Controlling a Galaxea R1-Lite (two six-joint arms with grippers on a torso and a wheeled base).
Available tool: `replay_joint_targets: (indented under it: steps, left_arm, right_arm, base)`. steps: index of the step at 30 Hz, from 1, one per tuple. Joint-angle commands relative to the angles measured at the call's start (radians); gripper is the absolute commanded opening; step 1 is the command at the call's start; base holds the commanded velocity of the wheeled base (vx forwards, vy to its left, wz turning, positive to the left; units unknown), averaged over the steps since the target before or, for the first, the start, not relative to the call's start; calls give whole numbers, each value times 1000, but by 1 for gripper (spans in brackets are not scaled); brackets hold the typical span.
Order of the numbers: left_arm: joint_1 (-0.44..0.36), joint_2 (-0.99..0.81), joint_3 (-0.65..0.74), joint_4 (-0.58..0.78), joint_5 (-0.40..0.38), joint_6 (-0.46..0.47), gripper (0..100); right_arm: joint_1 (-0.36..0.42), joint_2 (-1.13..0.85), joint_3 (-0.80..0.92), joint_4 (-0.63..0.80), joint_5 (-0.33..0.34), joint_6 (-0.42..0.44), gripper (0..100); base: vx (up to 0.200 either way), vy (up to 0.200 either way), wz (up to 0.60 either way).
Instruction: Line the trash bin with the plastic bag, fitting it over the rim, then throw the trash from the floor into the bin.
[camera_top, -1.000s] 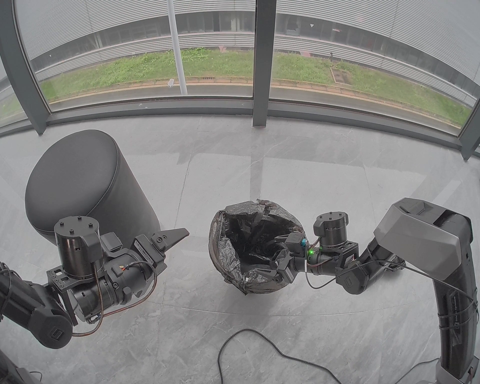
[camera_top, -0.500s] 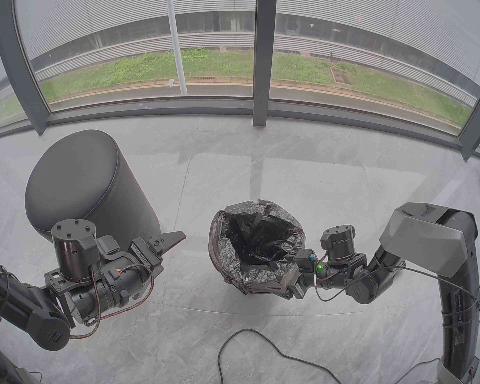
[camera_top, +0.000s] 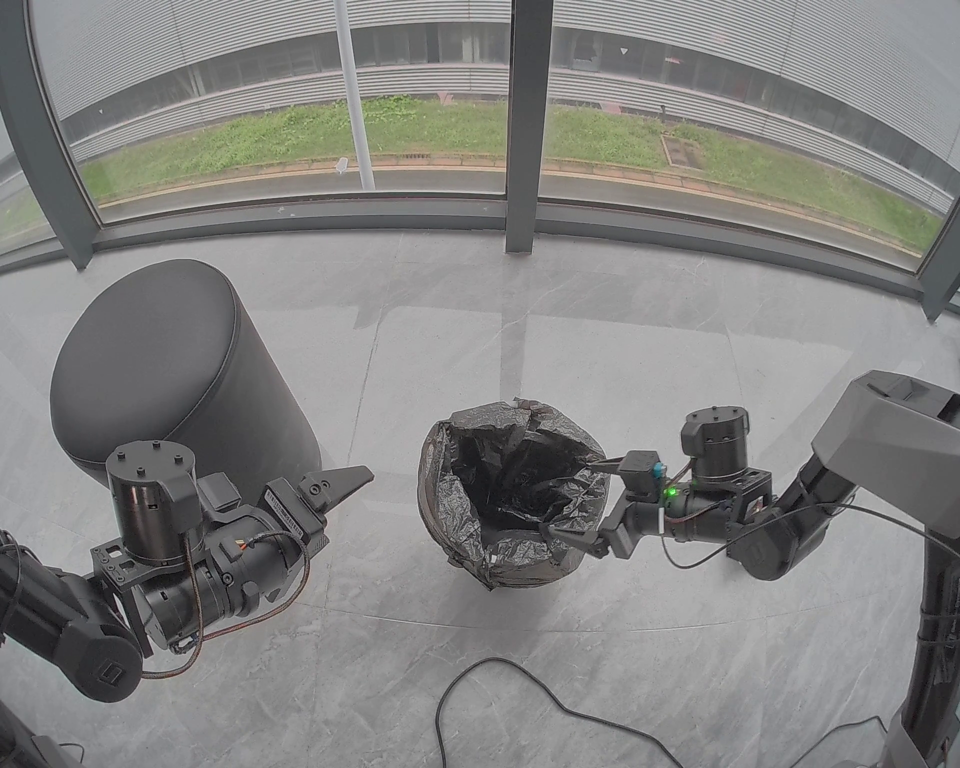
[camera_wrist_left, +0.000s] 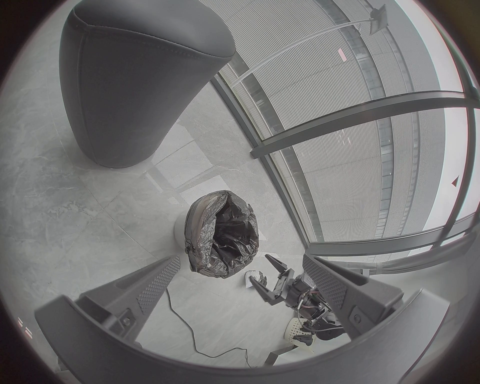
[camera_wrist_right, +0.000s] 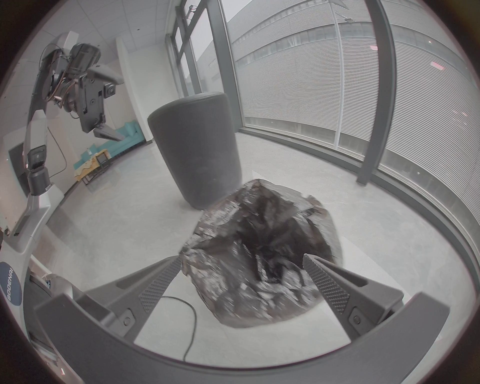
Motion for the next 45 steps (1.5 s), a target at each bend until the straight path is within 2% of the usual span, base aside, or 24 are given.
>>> replay_joint_targets:
  steps: [1,3,4,5,6,7,8,9,10,11,12,19,23,27,33,38,42,45]
  left_arm:
    - [-4,-12,4,0,-1,4,100]
    - [-5,-12,3,0,-4,4,100]
    - [-5,-12,3,0,-4,4,100]
    - [-5,-12,3,0,-7,4,100]
    - [-5,-10,3,0,-7,2,100]
    - [-5,-10,3,0,-7,2,100]
    - [-5,-6,4,0,-9,1,100]
    - [-5,-2,6,0,-9,1,100]
    - [-5,-2,6,0,-9,1,100]
    - [-5,7,12,0,-9,5,100]
    - [-5,10,14,0,-9,7,100]
    - [-5,30,15,0,-7,54,100]
    - [-5,31,6,0,-7,56,100]
    - [-7,30,7,1,-13,57,100]
    - [-31,48,4,0,-22,65,100]
    - [-30,73,1,-19,-18,64,100]
    - [-28,102,-11,-65,-16,62,100]
    - [-39,126,-11,-106,-22,70,100]
  right_arm:
    - [-194,-52,83,-1,0,-17,100]
    - [-300,-38,84,1,-1,-44,100]
    - [-300,-38,84,1,-1,-44,100]
    - [-395,-15,78,4,-3,-87,100]
    - [-453,0,75,10,-3,-119,100]
    - [-453,0,75,10,-3,-119,100]
    - [-534,21,75,18,-3,-165,100]
    - [-571,35,75,22,-4,-182,100]
    - [-571,35,75,22,-4,-182,100]
    - [-622,60,75,28,-4,-198,100]
    - [-640,70,77,30,-6,-204,100]
    - [-697,150,75,34,-9,-242,100]
    - [-702,182,68,34,-9,-245,100]
    - [-712,242,-71,65,-8,-247,100]
    - [-766,290,-252,235,-6,-351,100]
    - [-763,337,-385,358,3,-408,100]
    - [-757,347,-471,492,12,-492,100]
    - [-752,385,-633,673,63,-619,100]
  base:
    - [0,0,0]
    - [0,0,0]
    - [0,0,0]
    - [0,0,0]
    - [0,0,0]
    - [0,0,0]
    - [-200,0,0]
    - [-200,0,0]
    - [-200,0,0]
    - [-200,0,0]
    - [0,-200,0]
    - [0,-200,0]
    - [0,-200,0]
    - [0,-200,0]
    - [0,-200,0]
    - [0,-40,0]
    - [0,0,0]
    - [0,0,0]
